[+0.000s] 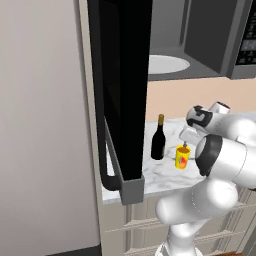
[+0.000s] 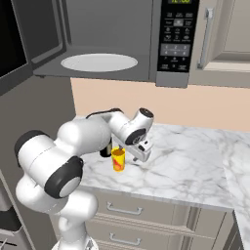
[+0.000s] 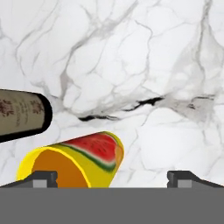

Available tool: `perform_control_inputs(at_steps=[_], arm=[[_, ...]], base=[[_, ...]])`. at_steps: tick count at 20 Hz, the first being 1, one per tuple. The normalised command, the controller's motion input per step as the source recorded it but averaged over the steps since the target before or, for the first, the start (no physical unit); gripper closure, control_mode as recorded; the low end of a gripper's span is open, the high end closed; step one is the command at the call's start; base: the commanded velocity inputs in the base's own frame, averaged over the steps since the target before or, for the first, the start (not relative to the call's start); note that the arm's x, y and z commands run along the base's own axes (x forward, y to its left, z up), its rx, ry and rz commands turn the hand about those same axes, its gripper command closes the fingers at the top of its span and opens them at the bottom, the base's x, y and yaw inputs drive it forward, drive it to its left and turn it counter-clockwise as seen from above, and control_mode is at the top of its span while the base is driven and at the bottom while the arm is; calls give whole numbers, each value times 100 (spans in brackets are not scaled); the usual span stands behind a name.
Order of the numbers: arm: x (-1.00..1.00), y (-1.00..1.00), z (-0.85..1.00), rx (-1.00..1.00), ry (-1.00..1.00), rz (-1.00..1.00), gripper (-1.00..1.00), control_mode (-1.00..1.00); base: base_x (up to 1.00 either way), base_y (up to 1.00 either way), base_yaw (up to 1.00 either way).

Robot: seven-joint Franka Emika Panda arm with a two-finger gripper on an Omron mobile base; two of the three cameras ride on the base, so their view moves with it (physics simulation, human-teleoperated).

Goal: Place the microwavable item in the microwave. Then, close the microwave door and press the start button.

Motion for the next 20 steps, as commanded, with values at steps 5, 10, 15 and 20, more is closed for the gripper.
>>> perform_control_inputs(at_steps=[5, 10, 15, 20], arm=[[0, 12, -22, 0, 0, -1, -100, -100], [0, 13, -32, 0, 0, 0, -100, -100], [0, 11, -25, 0, 0, 0, -100, -100], [0, 6, -21, 0, 0, 0, 100, -100]], base=[[0, 0, 0], [0, 0, 0], [0, 0, 0], [0, 0, 0]])
